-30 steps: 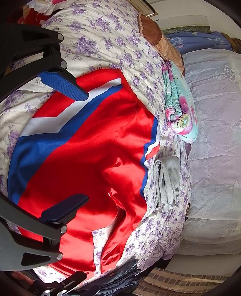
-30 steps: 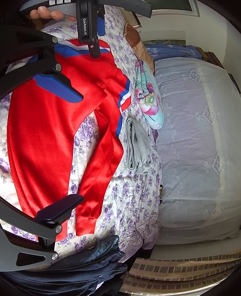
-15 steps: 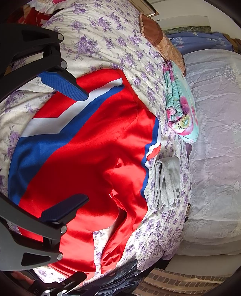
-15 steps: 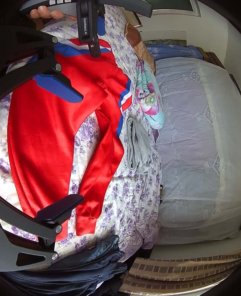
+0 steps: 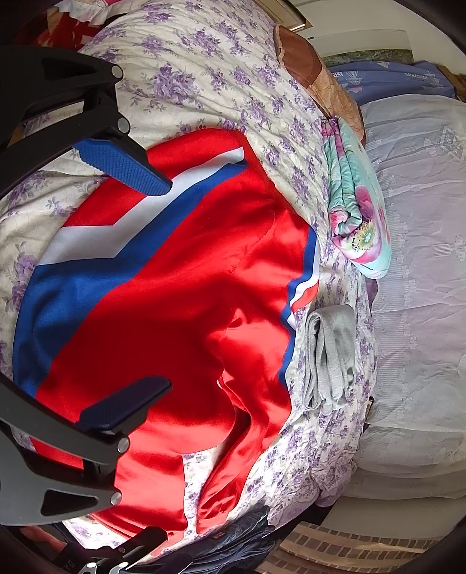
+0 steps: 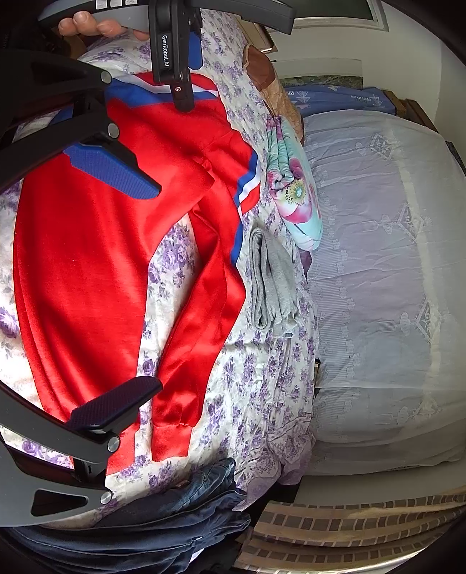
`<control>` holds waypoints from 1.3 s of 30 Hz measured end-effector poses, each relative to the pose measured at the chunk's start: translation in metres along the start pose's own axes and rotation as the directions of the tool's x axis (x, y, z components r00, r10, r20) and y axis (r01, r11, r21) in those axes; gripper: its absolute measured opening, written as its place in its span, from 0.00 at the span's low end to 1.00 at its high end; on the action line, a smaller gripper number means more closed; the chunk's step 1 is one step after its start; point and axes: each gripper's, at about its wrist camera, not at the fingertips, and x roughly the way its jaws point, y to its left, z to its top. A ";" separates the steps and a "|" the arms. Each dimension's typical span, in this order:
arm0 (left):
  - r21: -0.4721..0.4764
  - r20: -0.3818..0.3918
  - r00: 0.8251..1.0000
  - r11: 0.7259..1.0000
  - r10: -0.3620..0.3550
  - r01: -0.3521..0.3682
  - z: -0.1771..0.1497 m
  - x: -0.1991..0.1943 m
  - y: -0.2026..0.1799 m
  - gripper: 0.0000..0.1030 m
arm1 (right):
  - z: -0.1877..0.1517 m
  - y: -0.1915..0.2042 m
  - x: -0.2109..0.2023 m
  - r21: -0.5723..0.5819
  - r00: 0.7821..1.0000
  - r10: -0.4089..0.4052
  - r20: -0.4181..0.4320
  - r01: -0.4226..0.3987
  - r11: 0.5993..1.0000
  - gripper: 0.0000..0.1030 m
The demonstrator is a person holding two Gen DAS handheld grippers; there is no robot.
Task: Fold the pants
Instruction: 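Reach the left gripper to the red pants' ribbed cuff and close on it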
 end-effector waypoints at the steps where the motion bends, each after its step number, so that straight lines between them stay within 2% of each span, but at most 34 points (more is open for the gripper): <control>1: -0.001 -0.004 1.000 1.000 0.001 -0.001 0.000 0.001 0.000 0.95 | 0.000 -0.001 0.001 0.002 1.000 0.001 -0.004 -0.001 1.000 0.97; 5: 0.003 -0.026 1.000 1.000 -0.006 0.006 0.004 0.009 0.003 0.95 | 0.000 -0.003 0.009 0.003 1.000 0.003 -0.024 -0.003 1.000 0.97; 8: 0.013 -0.062 0.997 0.999 -0.052 0.053 0.026 0.019 0.015 0.95 | 0.002 -0.013 0.015 0.007 0.999 -0.020 -0.044 0.021 1.000 0.97; 11: 0.064 -0.075 0.996 0.996 -0.057 0.062 0.076 0.042 0.033 0.95 | 0.003 -0.033 0.017 0.037 0.997 -0.060 -0.038 0.062 0.997 0.97; 14: 0.178 -0.140 0.988 0.980 -0.060 0.085 0.131 0.098 0.042 0.95 | 0.001 -0.055 0.024 0.089 0.993 -0.104 -0.054 0.109 0.990 0.97; 16: 0.195 -0.195 0.980 0.978 -0.037 0.076 0.160 0.142 0.052 0.95 | -0.002 -0.068 0.030 0.132 0.991 -0.105 -0.081 0.115 0.985 0.97; 18: 0.152 -0.268 0.963 0.986 -0.026 0.069 0.186 0.189 0.065 0.95 | -0.006 -0.074 0.035 0.147 0.989 -0.109 -0.104 0.124 0.981 0.97; 19: 0.111 -0.318 0.947 0.991 -0.036 0.075 0.191 0.209 0.070 0.95 | -0.007 -0.075 0.037 0.145 0.987 -0.118 -0.111 0.133 0.980 0.97; 21: 0.044 -0.420 0.902 0.991 -0.093 0.123 0.189 0.240 0.066 0.93 | -0.008 -0.079 0.038 0.141 0.984 -0.133 -0.118 0.149 0.979 0.97; 22: 0.085 -0.431 0.899 0.989 -0.074 0.122 0.184 0.243 0.053 0.80 | -0.008 -0.081 0.038 0.141 0.983 -0.141 -0.117 0.157 0.978 0.97; 23: 0.166 -0.411 0.912 0.983 -0.007 0.082 0.178 0.238 0.037 0.71 | -0.007 -0.084 0.037 0.143 0.982 -0.148 -0.114 0.164 0.976 0.97; 24: 0.230 -0.376 0.926 0.972 0.041 0.051 0.171 0.227 0.023 0.51 | -0.006 -0.088 0.036 0.145 0.982 -0.156 -0.107 0.171 0.974 0.97; 25: 0.244 -0.347 0.938 0.968 0.024 0.066 0.163 0.210 0.012 0.36 | -0.005 -0.091 0.035 0.148 0.982 -0.162 -0.099 0.175 0.973 0.97; 27: 0.247 -0.341 0.937 0.955 -0.073 0.164 0.144 0.175 -0.001 0.29 | -0.003 -0.097 0.036 0.148 0.981 -0.170 -0.091 0.182 0.972 0.97; 28: 0.268 -0.347 0.928 0.935 -0.134 0.234 0.133 0.155 -0.008 0.29 | -0.003 -0.099 0.038 0.143 0.980 -0.175 -0.091 0.187 0.972 0.97; 29: 0.285 -0.371 0.906 0.904 -0.203 0.319 0.121 0.136 -0.013 0.29 | -0.002 -0.100 0.042 0.135 0.979 -0.180 -0.094 0.191 0.972 0.97; 30: 0.302 -0.404 0.875 0.864 -0.265 0.401 0.110 0.120 -0.020 0.31 | -0.002 -0.101 0.047 0.126 0.978 -0.185 -0.098 0.196 0.972 0.97; 31: 0.339 -0.425 0.855 0.823 -0.298 0.456 0.097 0.105 -0.026 0.40 | -0.002 -0.101 0.052 0.119 0.976 -0.189 -0.106 0.202 0.972 0.97; 32: 0.368 -0.440 0.841 0.792 -0.314 0.488 0.085 0.093 -0.032 0.45 | -0.001 -0.102 0.058 0.116 0.974 -0.193 -0.115 0.206 0.972 0.97; 33: 0.374 -0.470 0.821 0.769 -0.324 0.518 0.076 0.087 -0.034 0.57 | -0.001 -0.104 0.064 0.118 0.973 -0.193 -0.124 0.207 0.971 0.97; 35: 0.353 -0.499 0.796 0.758 -0.343 0.548 0.070 0.077 -0.032 0.59 | -0.001 -0.107 0.072 0.137 0.974 -0.182 -0.135 0.200 0.970 0.97; 36: 0.332 -0.499 0.788 0.761 -0.359 0.557 0.075 0.074 -0.028 0.59 | 0.000 -0.108 0.075 0.145 0.975 -0.177 -0.136 0.196 0.970 0.97; 37: 0.317 -0.484 0.792 0.769 -0.373 0.556 0.085 0.069 -0.022 0.60 | 0.000 -0.108 0.078 0.148 0.975 -0.172 -0.137 0.192 0.970 0.97; 38: 0.315 -0.447 0.812 0.783 -0.376 0.536 0.098 0.065 -0.016 0.64 | 0.000 -0.107 0.080 0.147 0.976 -0.170 -0.137 0.189 0.971 0.97; 39: 0.322 -0.399 0.843 0.806 -0.361 0.497 0.112 0.064 -0.013 0.72 | -0.001 -0.106 0.082 0.143 0.975 -0.170 -0.140 0.190 0.971 0.97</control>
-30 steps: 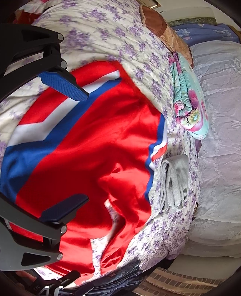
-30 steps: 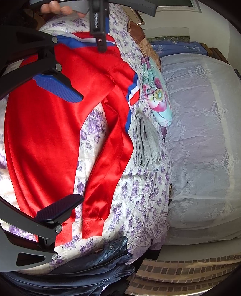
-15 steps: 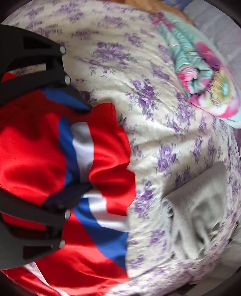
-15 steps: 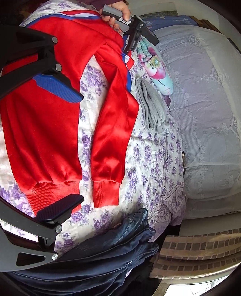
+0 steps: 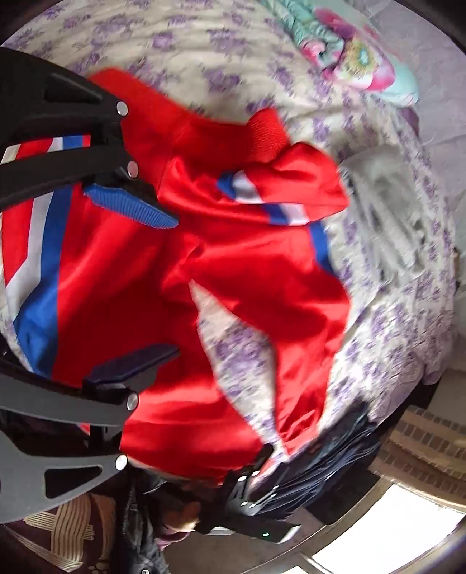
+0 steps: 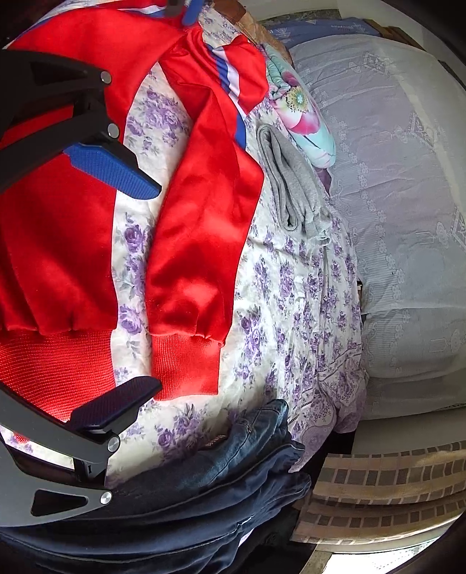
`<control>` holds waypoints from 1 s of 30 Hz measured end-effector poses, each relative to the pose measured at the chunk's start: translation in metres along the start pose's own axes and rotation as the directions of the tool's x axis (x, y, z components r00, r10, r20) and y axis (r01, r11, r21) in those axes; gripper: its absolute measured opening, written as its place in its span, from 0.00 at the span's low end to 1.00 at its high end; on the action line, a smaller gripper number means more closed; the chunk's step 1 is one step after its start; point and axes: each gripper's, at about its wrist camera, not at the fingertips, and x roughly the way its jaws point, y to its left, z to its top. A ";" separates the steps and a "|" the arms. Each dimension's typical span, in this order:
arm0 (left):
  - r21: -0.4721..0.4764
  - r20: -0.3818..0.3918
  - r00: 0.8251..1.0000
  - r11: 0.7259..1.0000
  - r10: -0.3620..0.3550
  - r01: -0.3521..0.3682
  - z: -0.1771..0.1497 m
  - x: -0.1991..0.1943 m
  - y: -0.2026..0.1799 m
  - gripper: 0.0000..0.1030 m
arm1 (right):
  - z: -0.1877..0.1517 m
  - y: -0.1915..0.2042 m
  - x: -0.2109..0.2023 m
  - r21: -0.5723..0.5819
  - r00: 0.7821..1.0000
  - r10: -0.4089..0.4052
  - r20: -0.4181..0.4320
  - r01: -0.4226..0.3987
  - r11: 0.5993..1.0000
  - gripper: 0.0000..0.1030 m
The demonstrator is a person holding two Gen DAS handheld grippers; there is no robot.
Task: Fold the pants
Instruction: 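Reach the left gripper to the red pants' ribbed cuff and close on it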
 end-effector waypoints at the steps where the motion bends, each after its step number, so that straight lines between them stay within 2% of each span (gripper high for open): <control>1: -0.027 0.043 0.998 0.999 0.041 -0.040 0.011 -0.008 0.014 0.80 | -0.001 0.001 0.001 -0.003 1.000 -0.001 -0.005 0.001 1.000 0.97; 3: -0.077 0.091 0.989 0.991 0.114 -0.107 0.036 -0.013 0.049 0.84 | -0.002 0.000 0.000 0.003 1.000 0.008 -0.004 -0.008 1.000 0.97; 4: -0.105 0.096 0.988 0.988 0.124 -0.114 0.048 -0.009 0.071 0.84 | -0.003 -0.002 -0.001 0.010 1.000 0.011 0.000 -0.011 1.000 0.97; 6: -0.182 0.076 0.992 0.979 0.102 -0.086 0.063 0.011 0.118 0.83 | -0.004 -0.005 -0.002 0.025 1.000 0.017 0.005 -0.017 1.000 0.97; 8: -0.222 0.063 0.998 0.975 0.021 -0.007 0.067 0.032 0.146 0.81 | -0.004 -0.007 -0.002 0.038 1.000 0.019 0.002 -0.019 0.999 0.97; 10: -0.169 0.069 0.997 0.984 -0.045 0.057 0.067 0.045 0.141 0.76 | -0.005 -0.010 -0.002 0.050 1.000 0.025 -0.001 -0.025 0.998 0.97; 12: -0.034 0.099 0.990 0.994 -0.104 0.107 0.061 0.044 0.113 0.76 | -0.006 -0.014 -0.001 0.064 0.999 0.035 -0.004 -0.035 0.997 0.97; 14: 0.099 0.120 0.985 0.989 -0.123 0.112 0.053 0.039 0.085 0.77 | -0.006 -0.017 0.002 0.083 0.999 0.044 -0.018 -0.042 0.996 0.97; 16: 0.167 0.113 0.987 0.981 -0.115 0.095 0.048 0.039 0.069 0.78 | -0.006 -0.019 0.007 0.096 0.998 0.049 -0.041 -0.045 0.994 0.97; 18: 0.146 0.106 0.990 0.986 -0.096 0.080 0.050 0.043 0.072 0.78 | -0.005 -0.018 0.009 0.096 0.997 0.053 -0.049 -0.048 0.994 0.97; 20: 0.075 0.089 0.991 0.993 -0.096 0.090 0.055 0.050 0.083 0.73 | -0.005 -0.017 0.008 0.088 0.997 0.059 -0.045 -0.055 0.995 0.96; 22: 0.033 0.028 0.997 0.997 -0.071 0.070 0.054 0.063 0.088 0.45 | -0.002 -0.018 0.004 0.085 0.997 0.061 -0.038 -0.058 0.995 0.96; 25: 0.045 -0.012 0.999 0.998 -0.042 0.042 0.043 0.072 0.080 0.32 | 0.013 -0.038 -0.014 0.109 0.999 0.037 0.019 -0.039 0.993 0.96; 27: 0.065 -0.007 0.998 0.996 -0.060 0.060 0.037 0.067 0.074 0.26 | 0.030 -0.066 -0.019 0.175 0.999 0.036 0.017 -0.038 0.984 0.97; 30: 0.085 0.005 0.998 0.994 -0.067 0.066 0.034 0.062 0.068 0.25 | 0.052 -0.107 0.004 0.300 0.992 0.101 -0.077 -0.074 0.951 0.97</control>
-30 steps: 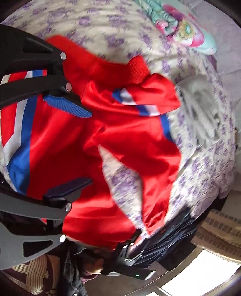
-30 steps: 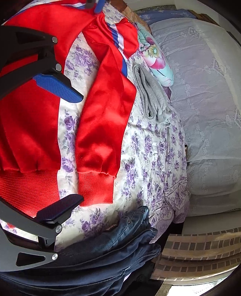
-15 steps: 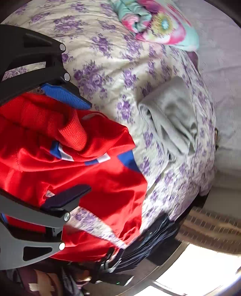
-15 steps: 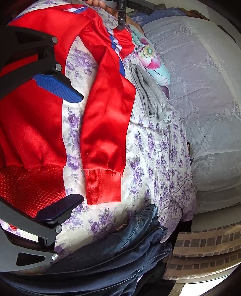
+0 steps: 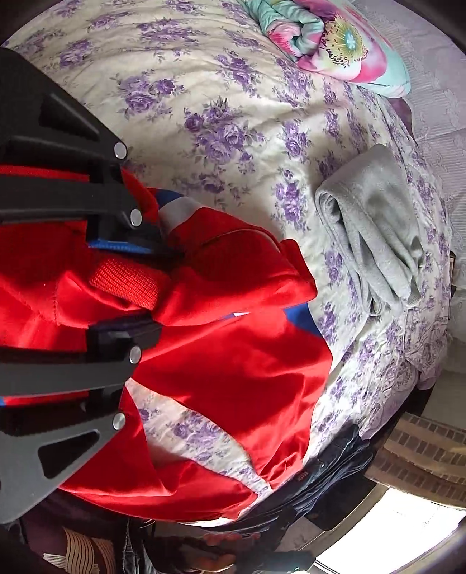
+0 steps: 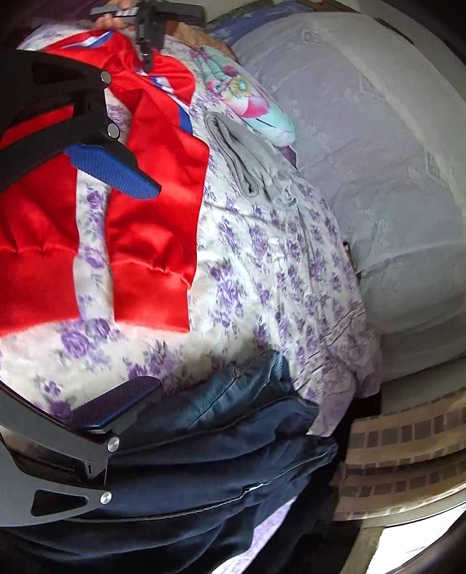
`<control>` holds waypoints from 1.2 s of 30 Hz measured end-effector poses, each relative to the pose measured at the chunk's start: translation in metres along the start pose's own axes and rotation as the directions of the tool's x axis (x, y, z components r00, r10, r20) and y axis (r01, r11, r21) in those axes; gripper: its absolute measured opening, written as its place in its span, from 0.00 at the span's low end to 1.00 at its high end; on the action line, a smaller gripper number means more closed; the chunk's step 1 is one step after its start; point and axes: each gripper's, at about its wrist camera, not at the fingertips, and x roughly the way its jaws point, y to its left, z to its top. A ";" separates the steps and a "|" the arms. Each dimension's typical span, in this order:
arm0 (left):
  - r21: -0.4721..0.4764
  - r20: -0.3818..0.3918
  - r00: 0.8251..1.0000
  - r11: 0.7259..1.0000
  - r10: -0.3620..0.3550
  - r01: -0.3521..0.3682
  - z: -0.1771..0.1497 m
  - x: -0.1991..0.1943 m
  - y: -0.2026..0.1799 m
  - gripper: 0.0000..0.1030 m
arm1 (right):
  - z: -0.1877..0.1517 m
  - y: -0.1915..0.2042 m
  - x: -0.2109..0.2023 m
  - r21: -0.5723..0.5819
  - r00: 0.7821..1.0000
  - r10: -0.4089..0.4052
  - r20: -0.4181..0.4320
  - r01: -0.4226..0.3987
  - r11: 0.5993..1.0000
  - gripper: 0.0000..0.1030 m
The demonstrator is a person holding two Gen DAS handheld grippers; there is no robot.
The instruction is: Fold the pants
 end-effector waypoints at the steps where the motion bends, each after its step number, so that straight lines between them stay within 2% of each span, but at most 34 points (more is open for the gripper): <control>1: -0.001 -0.001 1.000 1.000 0.007 -0.007 0.000 0.002 0.000 0.25 | 0.009 -0.008 0.012 0.034 0.999 0.009 -0.043 -0.008 0.999 0.96; 3: -0.028 -0.024 0.998 0.998 0.054 -0.054 0.004 0.012 0.003 0.28 | 0.018 -0.013 0.038 0.070 0.992 0.045 -0.114 -0.037 0.997 0.97; 6: -0.093 -0.045 0.995 0.992 0.085 -0.089 0.011 0.024 0.007 0.25 | 0.018 -0.002 0.081 -0.011 0.975 -0.079 -0.207 0.078 0.997 0.95; 7: -0.094 -0.045 0.994 0.991 0.096 -0.100 0.013 0.024 0.005 0.19 | 0.016 0.003 0.091 -0.038 0.970 -0.080 -0.229 0.073 0.997 0.73; 8: -0.096 -0.041 0.993 0.988 0.115 -0.118 0.014 0.020 0.004 0.18 | 0.014 0.009 0.097 -0.060 0.968 -0.059 -0.244 0.046 0.997 0.55; 9: -0.109 -0.031 0.991 0.985 0.130 -0.133 0.014 0.015 0.004 0.15 | 0.014 0.013 0.097 -0.080 0.970 -0.056 -0.236 0.038 0.996 0.47; 10: -0.131 -0.012 0.990 0.981 0.141 -0.142 0.013 0.006 0.007 0.14 | 0.016 0.017 0.092 -0.107 0.976 -0.036 -0.214 0.014 0.994 0.23; 11: -0.160 0.012 0.988 0.976 0.152 -0.148 0.012 -0.004 0.012 0.13 | 0.019 0.021 0.088 -0.132 0.979 -0.031 -0.201 0.005 0.991 0.22; 12: -0.192 0.044 0.987 0.971 0.155 -0.144 0.011 -0.018 0.019 0.13 | 0.023 0.023 0.082 -0.147 0.983 -0.038 -0.178 0.012 0.989 0.11; 15: -0.258 0.122 0.981 0.959 0.152 -0.117 0.003 -0.052 0.036 0.13 | 0.039 0.018 0.061 -0.141 0.995 -0.038 -0.097 0.024 0.990 0.11; 17: -0.286 0.147 0.973 0.950 0.176 -0.129 -0.001 -0.064 0.044 0.13 | 0.050 0.010 0.053 -0.140 0.997 -0.046 -0.058 0.038 0.989 0.11; 20: -0.353 0.158 0.966 0.925 0.204 -0.138 -0.004 -0.069 0.061 0.12 | 0.057 0.004 0.053 -0.118 0.997 -0.026 -0.066 0.018 0.993 0.11; 24: -0.450 0.185 0.948 0.880 0.258 -0.151 0.003 -0.087 0.087 0.12 | 0.070 0.018 0.057 -0.158 0.999 -0.024 -0.045 0.017 0.987 0.11; 27: -0.517 0.201 0.924 0.836 0.325 -0.182 0.012 -0.115 0.110 0.12 | 0.098 0.037 0.060 -0.186 1.000 -0.006 -0.001 0.006 0.983 0.11; 31: -0.581 0.165 0.884 0.768 0.438 -0.272 0.024 -0.143 0.141 0.12 | 0.138 0.065 0.073 -0.210 0.998 0.025 0.056 -0.013 0.978 0.11; 32: -0.590 0.143 0.879 0.752 0.454 -0.293 0.025 -0.142 0.151 0.12 | 0.146 0.071 0.082 -0.216 0.998 0.023 0.057 -0.010 0.976 0.11; 34: -0.602 0.060 0.894 0.731 0.443 -0.322 0.025 -0.120 0.173 0.12 | 0.155 0.079 0.113 -0.222 1.000 -0.005 0.022 0.010 0.975 0.11; 36: -0.613 -0.036 0.911 0.711 0.410 -0.344 0.025 -0.082 0.193 0.12 | 0.154 0.080 0.159 -0.207 0.998 -0.041 -0.055 0.028 0.978 0.11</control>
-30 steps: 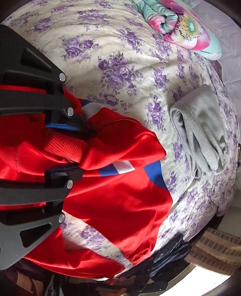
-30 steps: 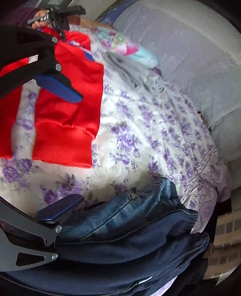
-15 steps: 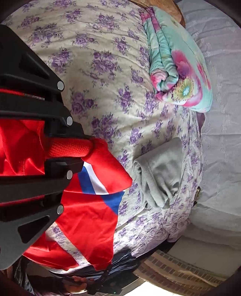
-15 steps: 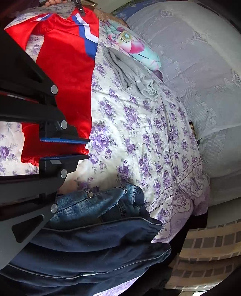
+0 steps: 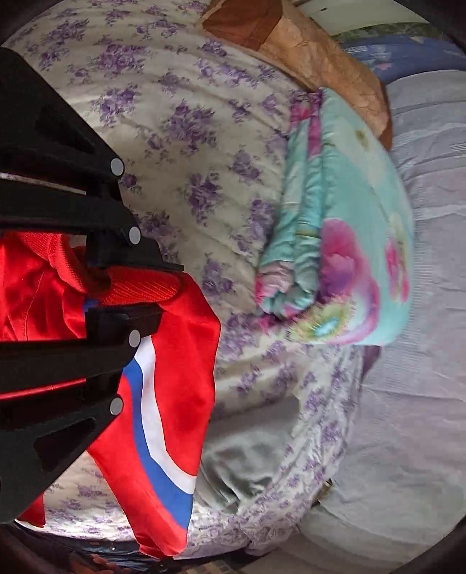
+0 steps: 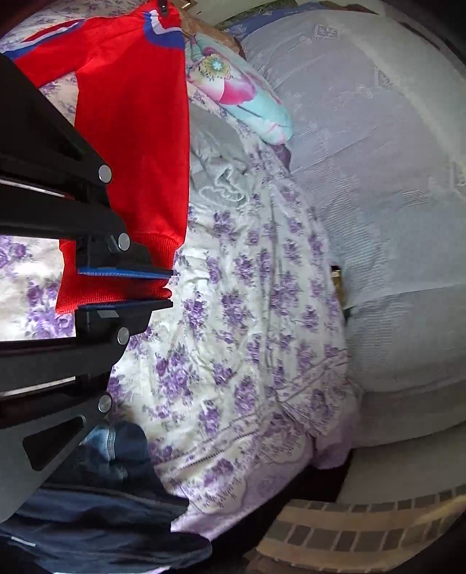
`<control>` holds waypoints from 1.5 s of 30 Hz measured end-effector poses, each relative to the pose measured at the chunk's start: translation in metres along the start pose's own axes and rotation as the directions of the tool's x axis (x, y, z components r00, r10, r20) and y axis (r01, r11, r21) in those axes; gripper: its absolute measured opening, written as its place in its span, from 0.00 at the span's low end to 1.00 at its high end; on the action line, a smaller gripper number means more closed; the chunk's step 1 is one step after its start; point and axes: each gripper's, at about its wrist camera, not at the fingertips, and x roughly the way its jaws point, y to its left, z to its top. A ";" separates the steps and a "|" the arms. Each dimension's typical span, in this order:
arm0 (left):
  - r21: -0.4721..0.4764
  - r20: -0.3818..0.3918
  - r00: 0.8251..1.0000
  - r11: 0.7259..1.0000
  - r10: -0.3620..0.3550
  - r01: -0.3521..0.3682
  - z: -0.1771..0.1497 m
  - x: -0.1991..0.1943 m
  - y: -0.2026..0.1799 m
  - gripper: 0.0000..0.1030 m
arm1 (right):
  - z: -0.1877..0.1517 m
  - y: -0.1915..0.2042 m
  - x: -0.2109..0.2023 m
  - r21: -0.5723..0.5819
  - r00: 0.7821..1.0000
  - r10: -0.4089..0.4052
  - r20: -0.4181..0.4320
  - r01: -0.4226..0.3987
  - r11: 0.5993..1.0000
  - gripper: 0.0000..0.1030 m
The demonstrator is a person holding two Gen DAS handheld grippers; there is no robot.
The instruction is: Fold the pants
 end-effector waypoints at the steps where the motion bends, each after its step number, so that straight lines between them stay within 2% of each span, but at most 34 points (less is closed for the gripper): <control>1: 0.006 -0.037 0.999 1.000 0.026 -0.026 -0.001 0.022 -0.001 0.12 | -0.002 0.001 0.023 -0.002 0.999 -0.019 -0.034 0.019 1.000 0.11; 2: 0.009 -0.066 0.996 0.999 0.052 -0.051 -0.002 0.043 -0.003 0.12 | -0.007 0.004 0.046 -0.009 0.996 -0.044 -0.071 0.043 0.999 0.11; 5: -0.004 -0.135 0.986 0.995 0.099 -0.100 0.000 0.089 -0.004 0.13 | -0.019 0.011 0.089 -0.056 0.988 -0.112 -0.110 0.106 0.993 0.11; 9: -0.012 -0.149 0.980 0.991 0.129 -0.132 0.012 0.109 -0.001 0.24 | -0.014 0.014 0.095 -0.070 0.989 -0.131 -0.066 0.127 0.989 0.12; 11: 0.004 -0.159 0.976 0.989 0.150 -0.151 0.013 0.112 0.000 0.30 | -0.015 0.015 0.096 -0.081 0.986 -0.155 -0.065 0.150 0.985 0.19; 12: 0.016 -0.157 0.974 0.986 0.165 -0.165 0.013 0.108 0.000 0.37 | -0.016 0.015 0.090 -0.085 0.984 -0.171 -0.051 0.167 0.982 0.31; 13: 0.020 -0.155 0.973 0.986 0.169 -0.168 0.011 0.101 0.001 0.44 | -0.016 0.014 0.081 -0.081 0.984 -0.176 -0.033 0.173 0.982 0.54; 14: 0.014 -0.150 0.977 0.989 0.151 -0.150 0.009 0.091 0.005 0.46 | -0.018 0.013 0.066 -0.073 0.987 -0.158 0.006 0.158 0.985 0.63; 15: 0.002 -0.145 0.981 0.992 0.128 -0.129 0.004 0.079 0.010 0.47 | -0.020 0.012 0.050 -0.070 0.988 -0.152 0.040 0.154 0.986 0.68; 17: -0.010 -0.136 0.987 0.996 0.091 -0.093 -0.011 0.050 0.019 0.51 | -0.025 0.009 0.025 -0.076 0.990 -0.131 0.052 0.135 0.988 0.71; 18: 0.004 -0.121 0.990 0.997 0.076 -0.076 -0.022 0.033 0.022 0.58 | -0.032 0.008 0.017 -0.089 0.990 -0.136 0.029 0.139 0.986 0.71; 20: 0.045 -0.092 0.989 0.993 0.116 -0.112 -0.050 0.004 0.025 0.61 | -0.048 0.003 -0.001 -0.086 0.989 -0.138 -0.043 0.134 0.987 0.71; 21: 0.039 -0.090 0.991 0.995 0.098 -0.094 -0.065 -0.010 0.031 0.61 | -0.059 -0.001 -0.018 -0.064 0.993 -0.106 -0.052 0.103 0.993 0.71; 22: 0.016 -0.095 0.994 0.999 0.050 -0.049 -0.082 -0.022 0.037 0.61 | -0.071 -0.004 -0.037 -0.057 0.995 -0.089 -0.048 0.086 0.995 0.71; 24: -0.025 -0.104 0.995 1.000 0.006 -0.009 -0.118 -0.043 0.049 0.61 | -0.101 -0.005 -0.080 -0.077 0.995 -0.090 -0.032 0.088 0.993 0.72; 27: -0.111 -0.134 0.989 0.993 -0.066 0.051 -0.172 -0.050 0.057 0.61 | -0.157 -0.014 -0.135 -0.030 0.997 -0.076 -0.029 0.075 0.997 0.83; 29: -0.183 -0.136 0.982 0.977 -0.134 0.109 -0.197 -0.048 0.062 0.61 | -0.196 -0.021 -0.158 0.011 0.994 -0.091 -0.056 0.092 0.996 0.85; 31: -0.237 -0.111 0.976 0.959 -0.187 0.157 -0.207 -0.040 0.065 0.61 | -0.231 -0.026 -0.167 0.051 0.992 -0.085 -0.098 0.090 0.995 0.85; 32: -0.257 -0.097 0.973 0.949 -0.211 0.181 -0.207 -0.034 0.065 0.61 | -0.244 -0.028 -0.170 0.082 0.992 -0.053 -0.115 0.062 0.995 0.85; 34: -0.281 -0.059 0.972 0.938 -0.228 0.203 -0.202 -0.024 0.062 0.60 | -0.261 -0.028 -0.170 0.130 0.993 0.014 -0.120 0.002 0.992 0.85; 36: -0.325 -0.038 0.969 0.920 -0.245 0.220 -0.194 -0.014 0.061 0.60 | -0.269 -0.024 -0.167 0.140 0.994 0.009 -0.107 0.006 0.990 0.85; 37: -0.342 -0.024 0.970 0.914 -0.242 0.220 -0.191 -0.011 0.061 0.57 | -0.272 -0.022 -0.165 0.141 0.995 0.020 -0.097 -0.007 0.990 0.83; 38: -0.357 -0.009 0.974 0.910 -0.228 0.210 -0.190 -0.010 0.061 0.50 | -0.274 -0.020 -0.163 0.134 0.995 0.037 -0.088 -0.025 0.991 0.77; 39: -0.378 0.006 0.974 0.901 -0.227 0.212 -0.190 -0.009 0.064 0.32 | -0.276 -0.018 -0.161 0.122 0.992 0.087 -0.088 -0.076 0.990 0.47; 40: -0.401 0.022 0.968 0.885 -0.251 0.239 -0.191 -0.009 0.067 0.20 | -0.274 -0.017 -0.157 0.114 0.990 0.105 -0.096 -0.094 0.989 0.24; 41: -0.419 0.054 0.959 0.866 -0.278 0.275 -0.193 -0.012 0.070 0.16 | -0.271 -0.019 -0.156 0.110 0.991 0.104 -0.088 -0.094 0.989 0.19; 42: -0.416 0.080 0.957 0.863 -0.280 0.287 -0.195 -0.019 0.069 0.12 | -0.267 -0.024 -0.157 0.119 0.988 0.136 -0.074 -0.126 0.985 0.14; 44: -0.373 0.119 0.964 0.889 -0.237 0.264 -0.198 -0.042 0.063 0.11 | -0.254 -0.034 -0.163 0.137 0.985 0.168 -0.049 -0.160 0.978 0.09; 45: -0.361 0.145 0.962 0.893 -0.232 0.269 -0.202 -0.057 0.059 0.11 | -0.244 -0.038 -0.170 0.131 0.985 0.172 -0.024 -0.168 0.977 0.08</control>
